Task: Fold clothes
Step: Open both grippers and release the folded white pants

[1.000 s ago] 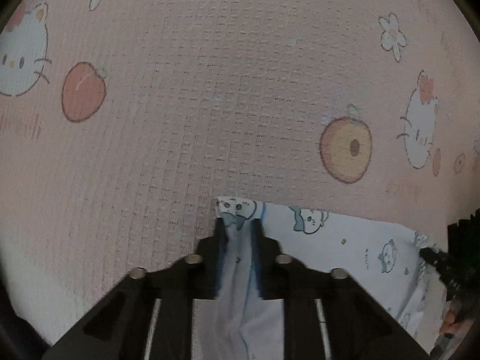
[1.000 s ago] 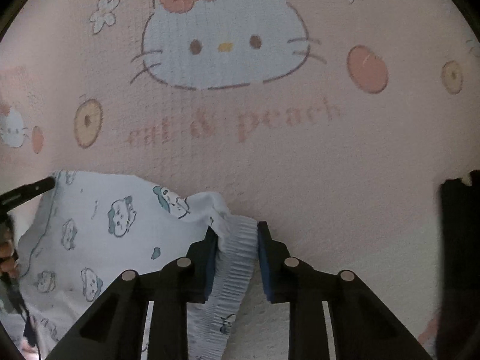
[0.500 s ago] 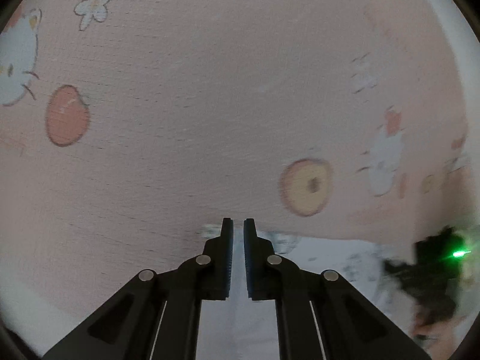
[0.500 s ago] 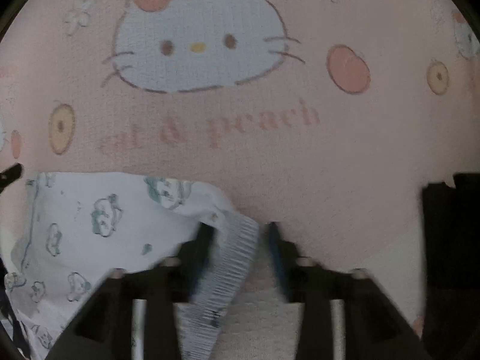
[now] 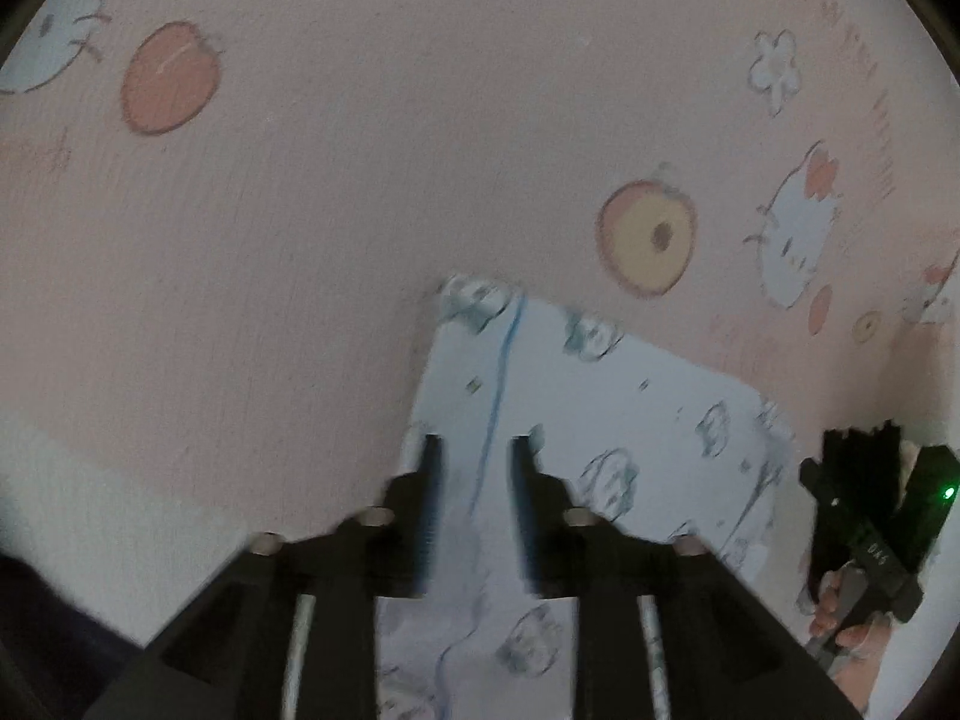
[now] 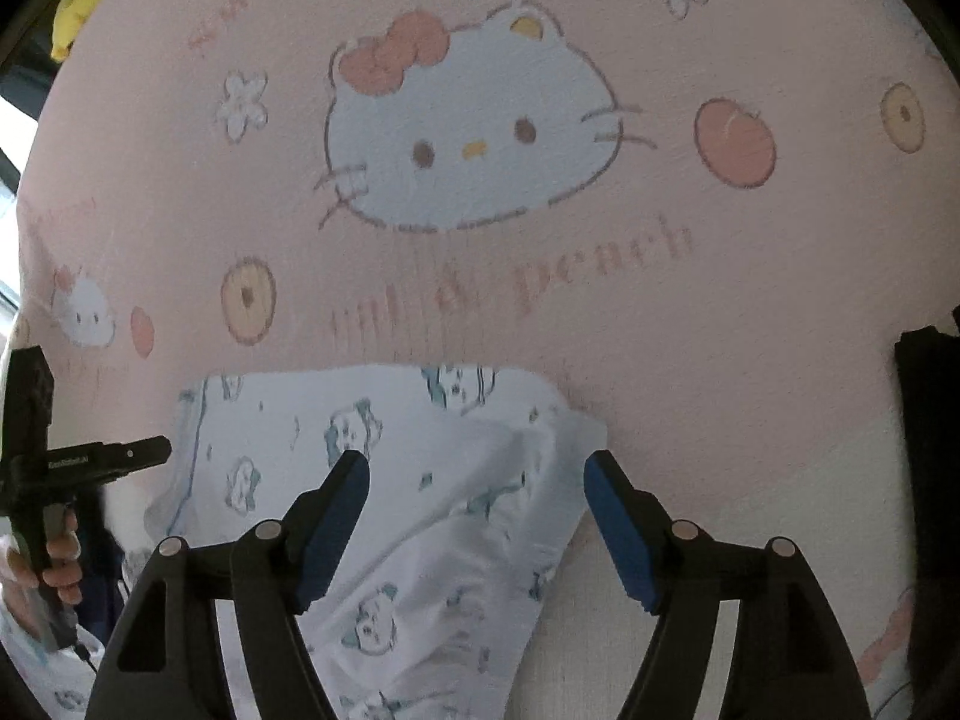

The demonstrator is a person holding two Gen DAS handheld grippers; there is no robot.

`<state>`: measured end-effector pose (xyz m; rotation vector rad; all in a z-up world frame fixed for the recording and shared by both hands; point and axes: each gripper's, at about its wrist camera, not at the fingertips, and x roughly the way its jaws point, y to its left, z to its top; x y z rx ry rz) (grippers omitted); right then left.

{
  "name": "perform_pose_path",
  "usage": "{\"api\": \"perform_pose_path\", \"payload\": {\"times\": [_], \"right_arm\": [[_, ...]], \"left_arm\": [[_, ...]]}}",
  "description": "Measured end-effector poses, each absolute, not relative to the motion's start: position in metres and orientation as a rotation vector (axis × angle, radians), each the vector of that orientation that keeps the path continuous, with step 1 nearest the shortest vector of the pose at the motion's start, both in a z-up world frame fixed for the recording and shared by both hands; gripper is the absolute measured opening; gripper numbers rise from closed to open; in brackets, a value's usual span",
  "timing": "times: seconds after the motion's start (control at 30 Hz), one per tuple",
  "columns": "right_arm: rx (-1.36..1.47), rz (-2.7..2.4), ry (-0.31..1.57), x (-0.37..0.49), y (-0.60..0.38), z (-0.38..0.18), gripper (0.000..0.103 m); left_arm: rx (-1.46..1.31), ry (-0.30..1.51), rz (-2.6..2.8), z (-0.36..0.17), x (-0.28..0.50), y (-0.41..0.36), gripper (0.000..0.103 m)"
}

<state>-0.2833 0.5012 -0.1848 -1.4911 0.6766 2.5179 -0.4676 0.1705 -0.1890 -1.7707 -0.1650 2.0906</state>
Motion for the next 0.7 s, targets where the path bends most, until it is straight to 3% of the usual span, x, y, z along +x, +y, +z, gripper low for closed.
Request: {"api": "perform_pose_path", "payload": {"times": [0.03, 0.07, 0.33, 0.57, 0.7], "right_arm": [[-1.516, 2.504, 0.681, -0.283, 0.501, -0.190, 0.074], [-1.554, 2.471, 0.688, -0.286, 0.504, -0.196, 0.074], [-1.692, 2.318, 0.982, -0.254, 0.515, -0.227, 0.074], [-1.617, 2.319, 0.969, -0.221, 0.510, -0.219, 0.074], [-1.568, 2.331, 1.066, -0.203, 0.502, -0.212, 0.074]], "left_arm": [[-1.767, -0.167, 2.093, -0.187, -0.465, 0.169, 0.051], [-1.750, -0.192, 2.090, -0.184, -0.461, 0.167, 0.052], [-1.804, -0.227, 2.092, -0.170, -0.430, 0.164, 0.052], [-1.755, -0.246, 2.164, -0.148, -0.421, 0.115, 0.052], [-1.738, -0.229, 2.203, -0.137, -0.407, 0.100, 0.052]]}}
